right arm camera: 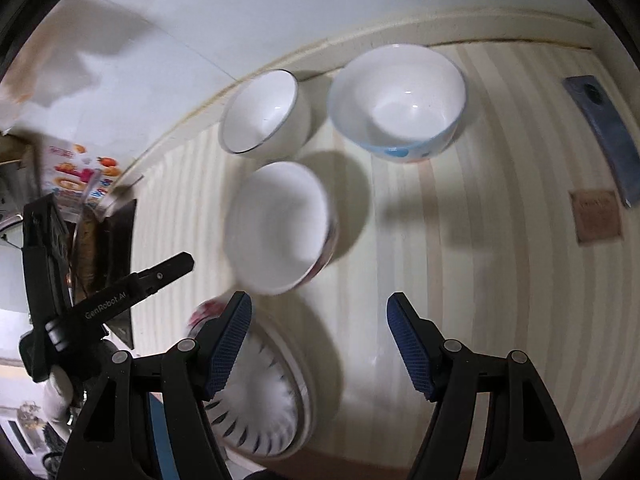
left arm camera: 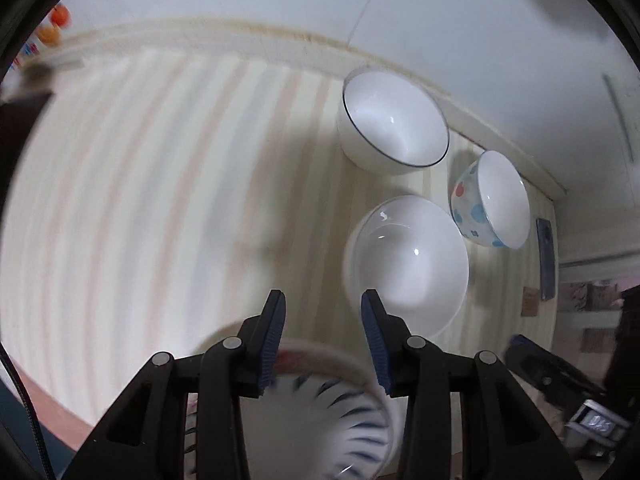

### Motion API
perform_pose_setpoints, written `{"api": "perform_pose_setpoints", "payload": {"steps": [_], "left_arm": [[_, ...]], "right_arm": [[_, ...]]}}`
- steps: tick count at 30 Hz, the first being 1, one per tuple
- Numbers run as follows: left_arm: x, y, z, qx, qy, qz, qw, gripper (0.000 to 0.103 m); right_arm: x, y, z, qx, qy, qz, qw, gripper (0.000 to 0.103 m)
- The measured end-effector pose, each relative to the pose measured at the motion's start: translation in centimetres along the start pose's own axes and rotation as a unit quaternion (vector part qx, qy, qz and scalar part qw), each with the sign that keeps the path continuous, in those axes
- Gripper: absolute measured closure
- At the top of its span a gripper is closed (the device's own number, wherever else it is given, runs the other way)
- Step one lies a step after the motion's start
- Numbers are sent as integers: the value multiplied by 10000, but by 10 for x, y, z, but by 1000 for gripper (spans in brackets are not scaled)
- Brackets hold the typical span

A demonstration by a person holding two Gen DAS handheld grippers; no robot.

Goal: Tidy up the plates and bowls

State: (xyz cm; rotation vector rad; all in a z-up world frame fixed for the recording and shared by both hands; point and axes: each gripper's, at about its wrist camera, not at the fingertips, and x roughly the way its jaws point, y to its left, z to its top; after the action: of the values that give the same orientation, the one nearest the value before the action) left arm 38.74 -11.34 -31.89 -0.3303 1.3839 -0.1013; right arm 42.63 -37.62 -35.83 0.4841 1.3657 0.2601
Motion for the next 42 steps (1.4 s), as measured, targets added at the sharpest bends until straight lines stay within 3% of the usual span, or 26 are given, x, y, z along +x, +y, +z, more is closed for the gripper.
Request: {"api": "perform_pose_setpoints", "payload": {"steps": [6, 8, 9, 10, 13, 21, 31, 42], "left_arm": [[39, -18, 18, 77, 362, -119, 9992, 66], [49, -22, 23, 153, 361, -57, 9992, 70], [51, -25, 24, 212, 321, -41, 9993, 79], [52, -27, 26, 266, 297, -17, 9992, 81], [54, -33, 28, 405, 182, 137, 9989, 86], [48, -48, 19, 636, -9, 307, 9975, 86], [22, -75, -3, 988, -254, 184, 9946, 86], [5, -123, -65, 1555, -373, 10, 9871, 86]], "right_arm": [[50, -19, 34, 171, 245, 276, 9992, 41], [66, -25, 42, 291, 331, 446, 9980, 65], [72, -25, 42, 327, 358, 477, 9977, 72], [80, -26, 44, 335, 398, 505, 9974, 80], [89, -25, 44, 310, 397, 508, 9974, 84], [84, -12, 42, 88, 249, 284, 9992, 85], [35, -13, 22, -105, -124, 177, 9997, 85], [-32, -49, -37, 59, -389, 87, 9992, 85]]}}
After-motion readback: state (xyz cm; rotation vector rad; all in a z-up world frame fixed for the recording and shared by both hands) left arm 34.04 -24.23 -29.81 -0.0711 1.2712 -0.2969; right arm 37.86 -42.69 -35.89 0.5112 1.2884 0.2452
